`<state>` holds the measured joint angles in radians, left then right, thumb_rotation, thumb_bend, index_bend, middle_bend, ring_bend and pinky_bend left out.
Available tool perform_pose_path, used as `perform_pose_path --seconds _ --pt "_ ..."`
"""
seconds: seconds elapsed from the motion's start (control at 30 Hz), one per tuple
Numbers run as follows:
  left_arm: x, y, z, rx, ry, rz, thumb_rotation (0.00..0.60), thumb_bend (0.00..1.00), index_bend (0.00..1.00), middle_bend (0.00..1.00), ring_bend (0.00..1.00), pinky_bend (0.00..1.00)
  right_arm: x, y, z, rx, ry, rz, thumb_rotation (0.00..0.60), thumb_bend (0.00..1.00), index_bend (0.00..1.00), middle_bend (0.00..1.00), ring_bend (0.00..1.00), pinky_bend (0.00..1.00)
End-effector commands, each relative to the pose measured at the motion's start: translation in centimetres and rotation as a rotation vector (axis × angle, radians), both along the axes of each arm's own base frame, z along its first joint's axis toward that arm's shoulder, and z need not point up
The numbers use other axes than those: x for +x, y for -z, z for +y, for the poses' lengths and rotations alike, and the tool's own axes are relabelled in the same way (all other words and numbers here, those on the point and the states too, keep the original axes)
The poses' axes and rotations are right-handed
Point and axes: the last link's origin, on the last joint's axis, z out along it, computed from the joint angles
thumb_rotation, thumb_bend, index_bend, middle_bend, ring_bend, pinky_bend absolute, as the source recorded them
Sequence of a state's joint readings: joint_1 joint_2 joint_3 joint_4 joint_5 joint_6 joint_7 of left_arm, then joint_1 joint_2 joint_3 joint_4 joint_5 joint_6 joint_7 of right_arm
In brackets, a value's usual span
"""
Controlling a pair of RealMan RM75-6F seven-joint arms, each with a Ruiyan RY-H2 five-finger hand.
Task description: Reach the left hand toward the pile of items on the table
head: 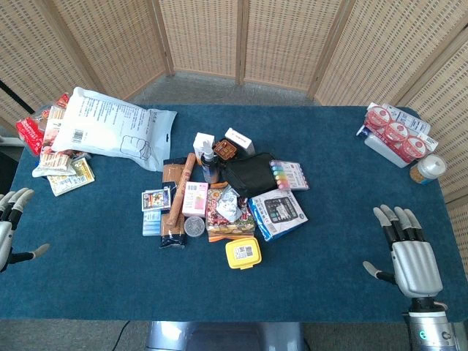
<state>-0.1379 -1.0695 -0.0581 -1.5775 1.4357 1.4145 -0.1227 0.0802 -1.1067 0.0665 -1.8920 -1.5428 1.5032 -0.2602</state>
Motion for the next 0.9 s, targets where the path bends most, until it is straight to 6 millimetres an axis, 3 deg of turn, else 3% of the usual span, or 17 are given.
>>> perform_pose_path --seconds 0.03,0.2,0.33,0.67,0.9 --pt "0.0 0.0 0.0 0.001 -0.002 0.003 0.600 0.04 0.00 0.00 0.00 0.00 0.0 0.0 0.0 0.001 0.001 -0.001 0.600 0.00 0.00 0.00 0.00 0.00" --pt "-0.4 0.6 0.3 -0.016 -0.027 0.009 0.600 0.04 0.00 0.00 0.00 0.00 0.0 -0.1 0.0 0.001 0.000 -0.009 0.600 0.00 0.00 0.00 0.00 0.00" --pt "0.0 2.2 1.9 -0.047 -0.043 -0.013 0.600 0.04 0.00 0.00 0.00 0.00 0.0 -0.2 0.0 0.000 0.002 -0.016 0.600 0.00 0.00 0.00 0.00 0.00" --pt "5.0 8.7 10.7 -0.198 0.007 -0.022 0.600 0.04 0.00 0.00 0.00 0.00 0.1 -0.3 0.1 0.003 -0.012 -0.021 0.600 0.00 0.00 0.00 0.00 0.00" --pt "8.2 13.1 13.0 -0.292 0.032 0.024 0.600 0.04 0.00 0.00 0.00 0.00 -0.1 -0.7 0.1 -0.005 -0.008 -0.032 0.600 0.00 0.00 0.00 0.00 0.00"
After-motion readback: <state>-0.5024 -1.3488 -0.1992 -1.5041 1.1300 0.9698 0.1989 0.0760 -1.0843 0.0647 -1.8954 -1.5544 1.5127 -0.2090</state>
